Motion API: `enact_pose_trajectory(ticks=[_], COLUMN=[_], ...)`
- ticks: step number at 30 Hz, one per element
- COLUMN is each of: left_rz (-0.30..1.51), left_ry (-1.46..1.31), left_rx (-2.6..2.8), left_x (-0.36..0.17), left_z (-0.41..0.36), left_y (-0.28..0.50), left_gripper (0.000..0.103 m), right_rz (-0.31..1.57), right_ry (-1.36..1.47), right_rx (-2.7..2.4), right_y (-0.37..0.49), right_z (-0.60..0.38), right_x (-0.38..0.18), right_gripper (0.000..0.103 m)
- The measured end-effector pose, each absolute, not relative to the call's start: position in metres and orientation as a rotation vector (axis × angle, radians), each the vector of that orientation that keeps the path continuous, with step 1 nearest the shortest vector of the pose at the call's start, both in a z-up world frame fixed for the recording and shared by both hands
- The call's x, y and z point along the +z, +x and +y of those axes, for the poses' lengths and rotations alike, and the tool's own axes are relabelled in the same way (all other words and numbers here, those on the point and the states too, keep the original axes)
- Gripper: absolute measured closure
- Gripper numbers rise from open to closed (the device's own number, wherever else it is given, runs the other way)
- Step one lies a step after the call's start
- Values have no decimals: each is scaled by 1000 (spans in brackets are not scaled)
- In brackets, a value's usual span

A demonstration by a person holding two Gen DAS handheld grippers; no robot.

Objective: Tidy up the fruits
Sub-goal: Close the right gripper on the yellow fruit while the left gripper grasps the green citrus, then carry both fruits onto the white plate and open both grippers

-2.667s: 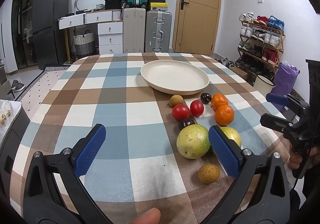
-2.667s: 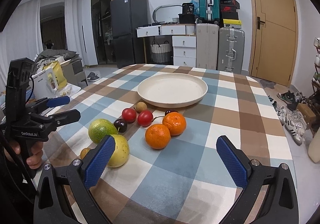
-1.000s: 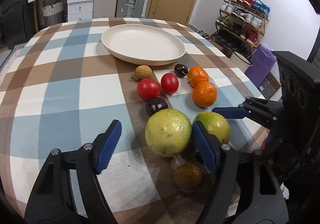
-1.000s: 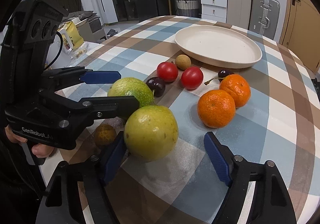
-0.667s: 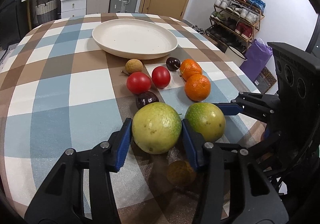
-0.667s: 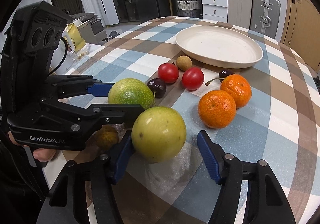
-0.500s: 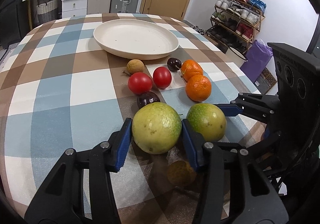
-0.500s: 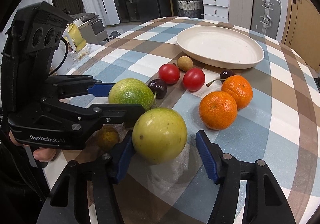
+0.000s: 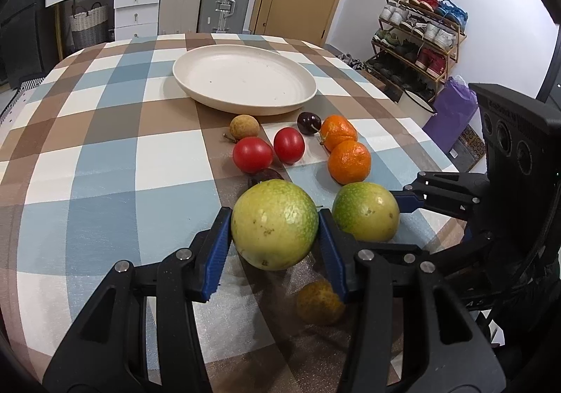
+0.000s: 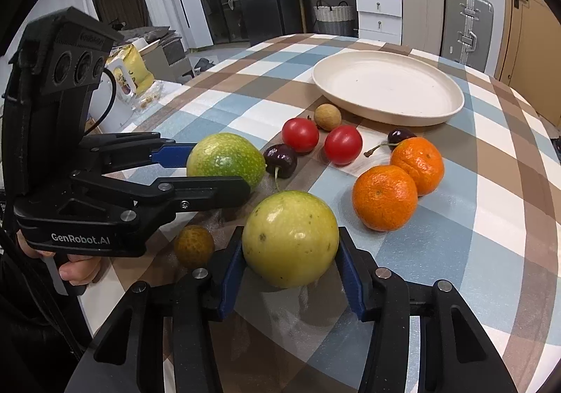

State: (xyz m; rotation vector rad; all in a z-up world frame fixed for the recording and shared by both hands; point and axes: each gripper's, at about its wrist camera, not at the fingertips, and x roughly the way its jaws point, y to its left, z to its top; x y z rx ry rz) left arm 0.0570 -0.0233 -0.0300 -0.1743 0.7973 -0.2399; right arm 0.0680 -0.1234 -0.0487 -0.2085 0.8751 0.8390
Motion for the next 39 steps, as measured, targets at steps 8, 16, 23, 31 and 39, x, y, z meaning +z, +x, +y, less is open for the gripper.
enact_pose_trajectory(ticks=[8,16,23,31,39], left_rz=[758,718,672,628,602], left_ry=[-184,-197,-203,-202,-187], left_rx=[-220,-192,-165,-130,-114], left_x=[-20,-6,11,34,51], left_z=[-16,-9,-2,5,8], left_y=[55,54,54,64,81], left_gripper=[57,57,57,57,57], right_rz=[847,802,767,727,688], right_ry=[-184,-141,-81,-49,-38], right_rx=[832,819,803,795,773], right_y=[65,73,84,99,118], right_z=[-135,-152,-170,-179,-183], right_x=[-39,-16,6,32,53], right_gripper=[53,53,53,53,53])
